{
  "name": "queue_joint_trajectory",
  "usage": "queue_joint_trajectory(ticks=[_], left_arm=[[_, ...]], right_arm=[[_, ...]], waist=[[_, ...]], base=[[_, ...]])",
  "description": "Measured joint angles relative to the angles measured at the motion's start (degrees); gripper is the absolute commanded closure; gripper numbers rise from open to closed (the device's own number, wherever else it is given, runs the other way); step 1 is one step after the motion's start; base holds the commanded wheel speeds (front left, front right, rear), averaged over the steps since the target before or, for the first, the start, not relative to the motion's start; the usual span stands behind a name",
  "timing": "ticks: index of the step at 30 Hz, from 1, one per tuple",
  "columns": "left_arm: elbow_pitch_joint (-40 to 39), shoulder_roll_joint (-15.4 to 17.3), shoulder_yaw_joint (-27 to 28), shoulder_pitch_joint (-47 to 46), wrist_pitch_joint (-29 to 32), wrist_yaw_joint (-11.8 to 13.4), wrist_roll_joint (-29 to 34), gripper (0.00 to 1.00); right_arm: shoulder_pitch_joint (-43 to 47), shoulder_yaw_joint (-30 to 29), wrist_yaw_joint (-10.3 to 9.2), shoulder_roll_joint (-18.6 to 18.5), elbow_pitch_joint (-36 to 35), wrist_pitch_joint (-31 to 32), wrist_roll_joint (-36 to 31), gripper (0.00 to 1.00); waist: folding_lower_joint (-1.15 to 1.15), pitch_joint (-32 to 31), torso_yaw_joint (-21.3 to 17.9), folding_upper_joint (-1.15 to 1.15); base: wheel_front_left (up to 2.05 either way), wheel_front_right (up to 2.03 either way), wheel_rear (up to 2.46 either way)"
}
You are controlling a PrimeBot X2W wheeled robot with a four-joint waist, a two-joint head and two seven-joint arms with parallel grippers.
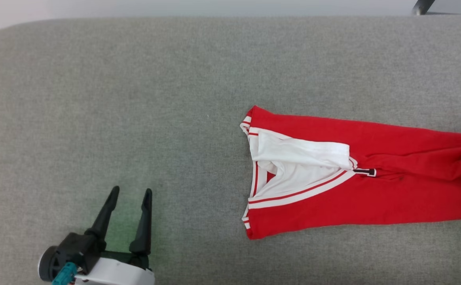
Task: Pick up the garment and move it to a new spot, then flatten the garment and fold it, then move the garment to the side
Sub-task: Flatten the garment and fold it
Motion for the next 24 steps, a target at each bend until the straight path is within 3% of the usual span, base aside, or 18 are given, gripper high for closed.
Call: queue_joint_trajectory(ticks=[7, 14, 24], left_arm=[[0.8, -1.0, -0.1, 0.2, 0.0, -0.2, 0.0, 0.0], [0.8, -2.0, -0.4, 0.7, 0.0, -0.2, 0.0, 0.0], [0.7, -3.0, -0.9, 0.3, 0.0, -0.4, -0.4, 0.0]], right_arm=[[0.1, 10.7, 0.0, -0.8, -11.1, 1.0, 6.4, 1.0], [-2.2, 19.3, 0.0, 4.7, -20.8, 4.6, 8.6, 1.0], [-8.8, 29.7, 0.0, 11.6, -19.9, 5.4, 7.2, 1.0]], waist=[[0.0, -2.1, 0.1, 0.0], [0.0, -3.1, 2.1, 0.0], [0.0, -2.2, 5.6, 0.0]], base=[[0.0, 0.0, 0.0], [0.0, 0.0, 0.0], [0.0, 0.0, 0.0]])
